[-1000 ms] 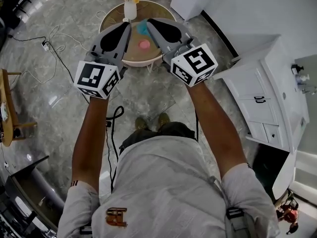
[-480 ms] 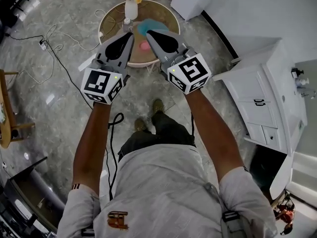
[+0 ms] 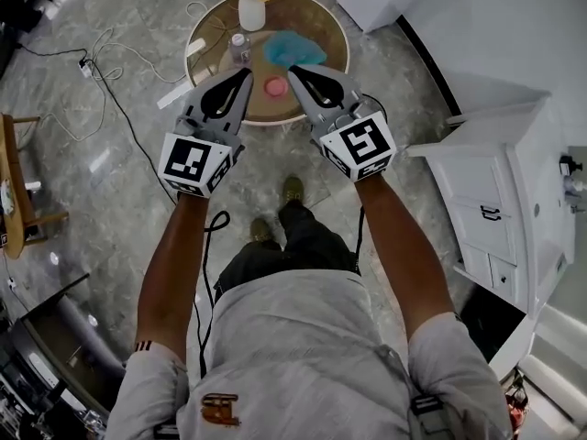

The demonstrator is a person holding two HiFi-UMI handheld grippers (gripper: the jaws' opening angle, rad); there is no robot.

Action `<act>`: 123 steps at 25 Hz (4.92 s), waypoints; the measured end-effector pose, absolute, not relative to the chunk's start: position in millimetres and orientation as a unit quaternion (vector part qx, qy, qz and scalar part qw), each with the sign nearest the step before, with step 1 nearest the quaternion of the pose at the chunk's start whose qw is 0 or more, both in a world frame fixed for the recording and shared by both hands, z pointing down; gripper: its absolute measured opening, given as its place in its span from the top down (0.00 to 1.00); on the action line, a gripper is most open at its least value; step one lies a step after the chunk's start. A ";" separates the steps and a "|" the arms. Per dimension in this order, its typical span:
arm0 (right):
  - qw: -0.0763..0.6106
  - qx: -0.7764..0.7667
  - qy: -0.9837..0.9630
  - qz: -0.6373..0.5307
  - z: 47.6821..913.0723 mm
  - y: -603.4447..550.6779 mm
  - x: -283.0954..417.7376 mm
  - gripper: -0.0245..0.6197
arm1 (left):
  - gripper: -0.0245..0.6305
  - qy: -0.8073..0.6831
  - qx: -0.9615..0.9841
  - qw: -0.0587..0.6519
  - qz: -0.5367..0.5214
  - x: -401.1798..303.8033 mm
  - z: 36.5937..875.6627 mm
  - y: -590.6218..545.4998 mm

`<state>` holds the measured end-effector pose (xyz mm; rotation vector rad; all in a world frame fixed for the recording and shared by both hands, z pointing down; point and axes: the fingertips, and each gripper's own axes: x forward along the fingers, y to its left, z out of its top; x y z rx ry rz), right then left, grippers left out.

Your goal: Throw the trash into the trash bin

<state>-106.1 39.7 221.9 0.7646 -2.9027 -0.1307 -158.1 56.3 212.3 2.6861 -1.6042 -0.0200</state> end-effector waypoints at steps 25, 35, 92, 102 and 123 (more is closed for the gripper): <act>0.265 0.138 -0.954 -0.004 477.1 -40.3 -145.6 0.84 | 0.96 -0.500 0.860 0.084 0.057 -169.9 396.2 -44.4; 0.410 0.049 -0.909 -0.050 596.5 -23.3 -152.4 0.80 | 0.96 -0.492 0.863 0.093 0.059 -181.7 436.2 -41.2; 0.220 0.361 -0.903 0.082 494.8 -42.3 -43.1 0.95 | 0.96 -0.406 0.904 0.127 0.031 -65.6 426.3 -72.5; 0.229 0.446 -0.859 0.105 473.8 -61.2 85.1 0.95 | 0.96 -0.354 0.927 0.120 0.027 24.9 395.4 -79.1; 0.388 0.400 -0.811 0.179 574.2 -80.1 215.4 0.89 | 0.96 -0.361 0.924 0.110 0.054 68.7 387.0 -95.2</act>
